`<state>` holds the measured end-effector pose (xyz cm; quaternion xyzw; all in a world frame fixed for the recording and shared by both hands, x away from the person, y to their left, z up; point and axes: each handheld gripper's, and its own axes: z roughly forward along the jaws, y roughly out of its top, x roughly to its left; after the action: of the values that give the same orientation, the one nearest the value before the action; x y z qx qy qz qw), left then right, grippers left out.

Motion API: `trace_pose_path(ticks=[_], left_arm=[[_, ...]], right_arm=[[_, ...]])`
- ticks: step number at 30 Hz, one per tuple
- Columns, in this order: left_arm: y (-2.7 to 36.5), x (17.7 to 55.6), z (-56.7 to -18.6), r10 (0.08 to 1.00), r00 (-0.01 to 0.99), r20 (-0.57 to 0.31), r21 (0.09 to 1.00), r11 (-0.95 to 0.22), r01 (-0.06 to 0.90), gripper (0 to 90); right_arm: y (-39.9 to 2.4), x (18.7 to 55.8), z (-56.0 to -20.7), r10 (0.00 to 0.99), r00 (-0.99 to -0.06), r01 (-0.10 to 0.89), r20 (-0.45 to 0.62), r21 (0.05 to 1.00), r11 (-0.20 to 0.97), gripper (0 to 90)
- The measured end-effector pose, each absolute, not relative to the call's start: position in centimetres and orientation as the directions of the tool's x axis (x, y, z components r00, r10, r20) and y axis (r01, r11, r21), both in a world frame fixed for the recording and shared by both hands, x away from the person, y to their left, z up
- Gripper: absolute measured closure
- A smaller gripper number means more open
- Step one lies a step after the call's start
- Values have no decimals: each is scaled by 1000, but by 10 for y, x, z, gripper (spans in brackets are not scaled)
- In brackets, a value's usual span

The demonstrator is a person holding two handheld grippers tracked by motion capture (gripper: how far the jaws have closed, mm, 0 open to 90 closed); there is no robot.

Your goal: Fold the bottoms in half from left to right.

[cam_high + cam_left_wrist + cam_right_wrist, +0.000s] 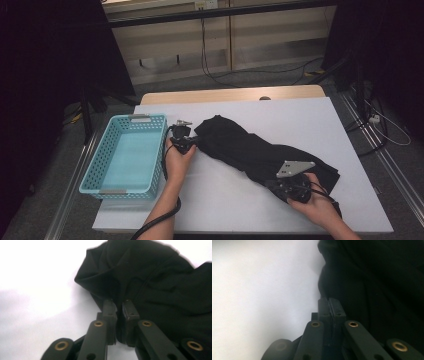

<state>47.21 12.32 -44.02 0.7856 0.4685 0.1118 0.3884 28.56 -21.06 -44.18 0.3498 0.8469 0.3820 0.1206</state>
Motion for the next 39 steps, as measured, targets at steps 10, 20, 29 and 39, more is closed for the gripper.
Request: trace_pose_path(ticks=[10,20,29,39], left_arm=[[131,479,-428,828,510,-232,717,-209,665,857],[122,474,-434,815,538,-215,715,-244,655,838],[121,470,-430,813,546,-204,718,-255,648,838],[122,469,-429,816,544,-197,713,-261,650,838]], right_arm=[[-240,278,-421,700,-703,501,127,787,360,893],[-210,279,-436,688,-725,476,34,746,465,713],[-171,282,-440,622,-783,387,-29,761,522,655],[-151,306,-455,683,-729,447,-52,719,532,611]])
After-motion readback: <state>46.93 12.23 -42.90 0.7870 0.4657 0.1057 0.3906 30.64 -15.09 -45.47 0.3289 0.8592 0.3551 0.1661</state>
